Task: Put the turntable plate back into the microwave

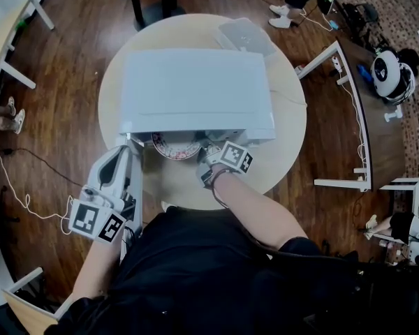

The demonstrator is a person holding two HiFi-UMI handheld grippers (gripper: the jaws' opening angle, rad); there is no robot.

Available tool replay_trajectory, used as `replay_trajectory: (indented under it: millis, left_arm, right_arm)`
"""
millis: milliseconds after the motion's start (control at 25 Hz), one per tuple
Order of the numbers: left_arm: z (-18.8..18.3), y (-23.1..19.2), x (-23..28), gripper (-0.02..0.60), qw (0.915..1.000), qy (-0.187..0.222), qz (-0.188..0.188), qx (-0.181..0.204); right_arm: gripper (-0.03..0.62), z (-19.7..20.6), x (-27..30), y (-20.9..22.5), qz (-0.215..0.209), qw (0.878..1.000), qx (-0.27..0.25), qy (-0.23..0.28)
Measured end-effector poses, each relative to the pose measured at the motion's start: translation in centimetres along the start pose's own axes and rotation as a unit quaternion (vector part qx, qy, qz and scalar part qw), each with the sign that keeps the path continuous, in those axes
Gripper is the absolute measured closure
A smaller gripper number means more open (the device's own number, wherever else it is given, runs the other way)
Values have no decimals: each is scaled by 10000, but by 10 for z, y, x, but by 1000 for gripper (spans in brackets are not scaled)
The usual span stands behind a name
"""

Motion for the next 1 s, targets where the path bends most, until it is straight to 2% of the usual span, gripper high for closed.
replay_trajectory:
  millis: [1000]
  left_arm:
    - [4, -8, 6, 578, 10000, -77, -5, -21]
  right_arm:
    - [574, -10, 20, 5, 218, 9991, 135, 327]
Point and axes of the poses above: the fingertips, and each gripper's own axes: x forward along the fingers, y to its right, z out of its underside, the point moved 1 cm from there along -x, backward along the fingers, and after that the axes turned 3 degrees about -x, right-handed, at the moved point
